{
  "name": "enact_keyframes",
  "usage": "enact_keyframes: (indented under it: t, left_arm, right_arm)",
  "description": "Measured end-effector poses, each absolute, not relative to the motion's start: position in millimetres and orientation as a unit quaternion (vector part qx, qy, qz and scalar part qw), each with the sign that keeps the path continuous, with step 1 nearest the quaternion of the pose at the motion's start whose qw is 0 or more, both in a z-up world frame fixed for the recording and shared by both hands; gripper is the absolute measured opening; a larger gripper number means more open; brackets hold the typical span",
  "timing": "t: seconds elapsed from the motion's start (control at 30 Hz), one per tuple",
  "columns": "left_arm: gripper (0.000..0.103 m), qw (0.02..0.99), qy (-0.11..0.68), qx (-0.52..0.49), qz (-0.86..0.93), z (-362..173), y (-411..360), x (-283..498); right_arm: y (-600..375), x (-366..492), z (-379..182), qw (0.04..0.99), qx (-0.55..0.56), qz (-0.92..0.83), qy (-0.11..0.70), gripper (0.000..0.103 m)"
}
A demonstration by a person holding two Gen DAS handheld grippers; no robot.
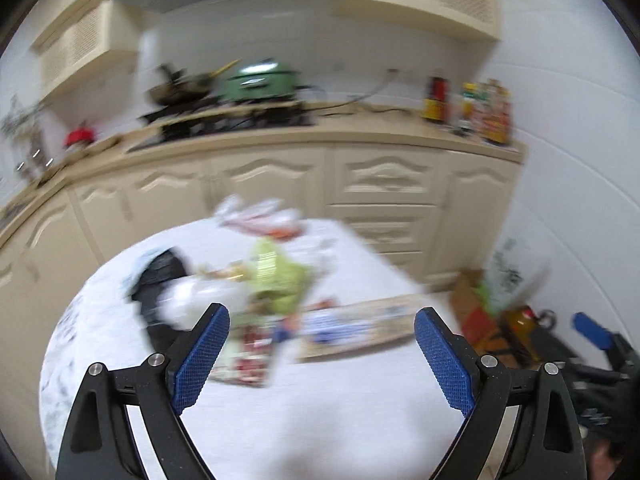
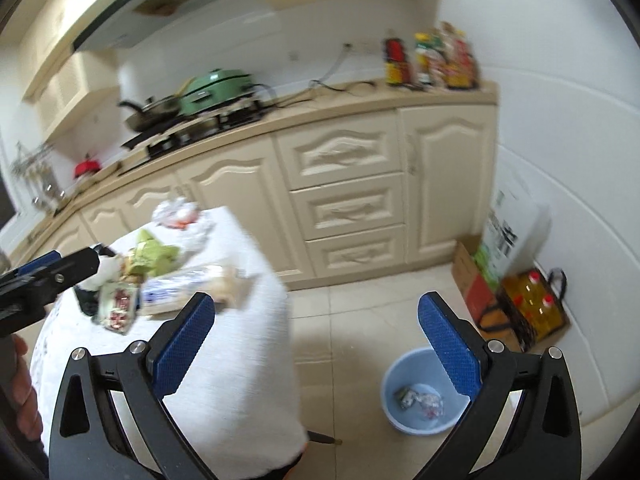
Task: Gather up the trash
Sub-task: 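Grasp the green snack bag with the right tool while the left tool grasps clear plastic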
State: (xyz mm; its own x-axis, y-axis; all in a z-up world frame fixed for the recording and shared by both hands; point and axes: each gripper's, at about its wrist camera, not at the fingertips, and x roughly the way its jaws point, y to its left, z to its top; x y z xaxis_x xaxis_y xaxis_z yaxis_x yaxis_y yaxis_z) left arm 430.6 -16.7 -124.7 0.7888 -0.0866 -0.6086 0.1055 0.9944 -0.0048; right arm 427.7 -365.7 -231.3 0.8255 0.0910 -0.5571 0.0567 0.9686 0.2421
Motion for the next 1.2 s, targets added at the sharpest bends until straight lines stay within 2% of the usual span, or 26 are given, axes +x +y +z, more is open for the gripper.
enact_keyframes:
  t: [0.23, 0.4, 0.53, 0.57, 0.6, 0.73, 0.8, 0.9, 1.0, 1.2]
  left_arm:
    - [0.090, 0.932, 0.359, -0.043, -0.009, -146.4, 62.2, 453.5]
    - [0.091, 0.937, 0.348, -0.007, 0.020, -141.6, 75.7, 462.7]
    - [0.091, 0.929, 0.369, 0.033, 0.020, -155.5, 54.6, 484.8]
    - [0.087, 0.926, 0.374, 0.040, 0.021, -158.2, 48.2, 489.8]
    - [0.075, 0.924, 0.379, 0.050, 0.022, -159.4, 39.3, 498.8]
    - [0.056, 0.924, 0.375, 0.075, 0.023, -161.3, 19.1, 538.7]
    - [0.037, 0.927, 0.372, 0.048, 0.010, -158.7, 22.7, 540.4]
    - [0.021, 0.926, 0.378, -0.002, -0.026, -150.2, 49.3, 536.2]
    - [0.017, 0.925, 0.377, -0.020, -0.041, -144.9, 68.9, 527.2]
    - [0.016, 0.920, 0.383, -0.036, -0.069, -146.2, 100.6, 505.3]
  right_arm:
    - [-296.3, 463.7, -232.9, 0.943, 0.073, 0.051, 0.321, 0.103]
    - [-260.0, 492.3, -245.5, 0.935, 0.020, 0.076, 0.346, 0.103]
    - [-245.3, 512.0, -254.4, 0.926, 0.003, 0.090, 0.366, 0.103]
    - [-243.3, 516.5, -256.6, 0.925, 0.002, 0.091, 0.369, 0.103]
    - [-242.2, 519.9, -258.4, 0.924, 0.002, 0.088, 0.372, 0.103]
    - [-240.5, 527.1, -259.8, 0.924, 0.007, 0.082, 0.374, 0.103]
    - [-236.3, 530.2, -256.7, 0.926, 0.007, 0.083, 0.368, 0.103]
    - [-226.0, 539.3, -252.7, 0.924, 0.008, 0.097, 0.369, 0.103]
    - [-208.5, 553.3, -251.2, 0.919, 0.009, 0.119, 0.375, 0.103]
    - [-165.4, 588.2, -257.7, 0.906, -0.011, 0.142, 0.398, 0.103]
